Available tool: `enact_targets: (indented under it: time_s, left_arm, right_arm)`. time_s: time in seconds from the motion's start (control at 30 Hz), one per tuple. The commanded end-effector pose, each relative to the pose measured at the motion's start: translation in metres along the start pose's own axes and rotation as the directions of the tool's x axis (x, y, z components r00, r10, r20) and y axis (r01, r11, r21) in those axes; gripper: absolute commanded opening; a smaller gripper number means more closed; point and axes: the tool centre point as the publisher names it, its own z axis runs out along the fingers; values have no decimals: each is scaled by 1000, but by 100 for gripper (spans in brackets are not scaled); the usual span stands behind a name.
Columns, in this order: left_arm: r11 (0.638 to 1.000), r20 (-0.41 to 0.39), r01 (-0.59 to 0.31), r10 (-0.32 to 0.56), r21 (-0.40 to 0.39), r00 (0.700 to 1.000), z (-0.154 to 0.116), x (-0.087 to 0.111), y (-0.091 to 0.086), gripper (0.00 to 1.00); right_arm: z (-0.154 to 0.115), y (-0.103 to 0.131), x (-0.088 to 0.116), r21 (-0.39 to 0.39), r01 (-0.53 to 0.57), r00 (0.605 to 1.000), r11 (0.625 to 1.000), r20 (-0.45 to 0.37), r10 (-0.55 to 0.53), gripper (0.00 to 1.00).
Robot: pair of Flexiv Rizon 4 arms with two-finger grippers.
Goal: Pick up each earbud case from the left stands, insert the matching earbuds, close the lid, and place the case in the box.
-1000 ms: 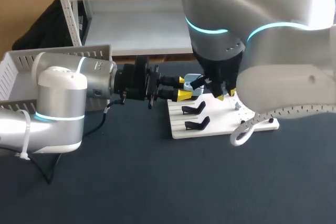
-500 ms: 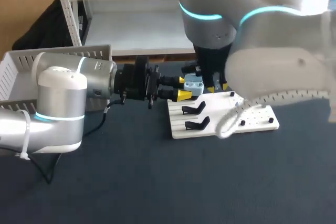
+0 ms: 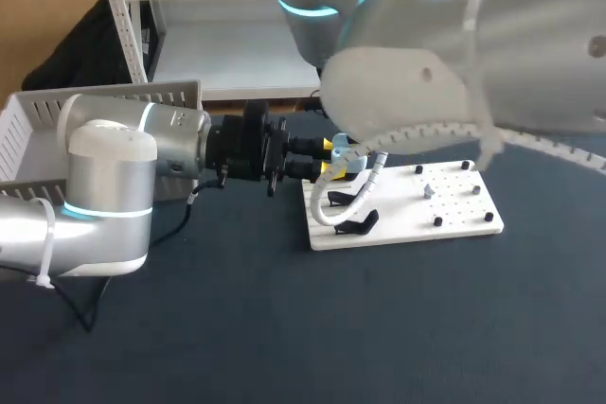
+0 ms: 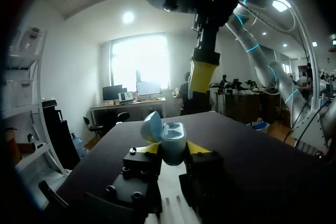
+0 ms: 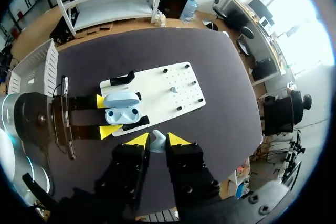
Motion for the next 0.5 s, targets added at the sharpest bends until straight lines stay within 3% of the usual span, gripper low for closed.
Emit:
enact_targets:
  time_s: [0.03,0.2,0.33,0.5]
  left_arm:
    - [1000,1,-2,2,-5,1000,0,1,-1,0]
    - [1000,1,-2,2,-5,1000,0,1,-1,0]
    - [1000,1,-2,2,-5,1000,0,1,-1,0]
    - [1000,1,-2,2,-5,1000,0,1,-1,0]
  right_arm:
    - [-2,2,-1,10,-1,1000,1000,-4,1,0]
    - [-2,2,-1,10,-1,1000,1000,-4,1,0]
    - [-1,6,-12,67,-150,987,986,-43,153,0]
    - [-4,11,-22,98,-327,931,940,-137,339,0]
